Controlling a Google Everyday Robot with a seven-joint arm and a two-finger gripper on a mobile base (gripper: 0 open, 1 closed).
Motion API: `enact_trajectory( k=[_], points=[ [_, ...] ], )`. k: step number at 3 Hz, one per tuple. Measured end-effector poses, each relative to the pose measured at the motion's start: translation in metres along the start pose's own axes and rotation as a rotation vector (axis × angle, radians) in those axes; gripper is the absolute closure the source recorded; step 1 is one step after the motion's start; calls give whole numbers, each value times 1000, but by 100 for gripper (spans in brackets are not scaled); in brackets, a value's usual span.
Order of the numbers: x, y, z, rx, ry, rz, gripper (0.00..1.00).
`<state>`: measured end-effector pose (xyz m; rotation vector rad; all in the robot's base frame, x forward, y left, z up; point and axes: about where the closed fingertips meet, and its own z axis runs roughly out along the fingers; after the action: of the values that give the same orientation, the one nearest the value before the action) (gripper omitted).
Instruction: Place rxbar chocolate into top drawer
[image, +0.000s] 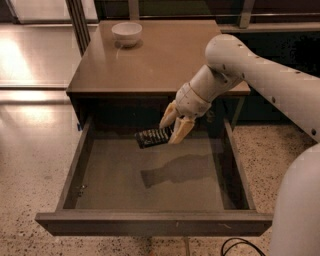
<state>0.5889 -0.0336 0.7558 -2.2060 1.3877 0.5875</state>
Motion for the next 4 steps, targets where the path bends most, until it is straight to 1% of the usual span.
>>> enact_trajectory(
  k=[1, 2, 3, 4],
  points=[
    [2, 3, 5, 3, -7, -1, 100],
    [22, 16, 26, 23, 23, 20, 100],
    [68, 34, 70, 72, 72, 97, 100],
    [94, 38, 97, 111, 80, 146, 100]
  ],
)
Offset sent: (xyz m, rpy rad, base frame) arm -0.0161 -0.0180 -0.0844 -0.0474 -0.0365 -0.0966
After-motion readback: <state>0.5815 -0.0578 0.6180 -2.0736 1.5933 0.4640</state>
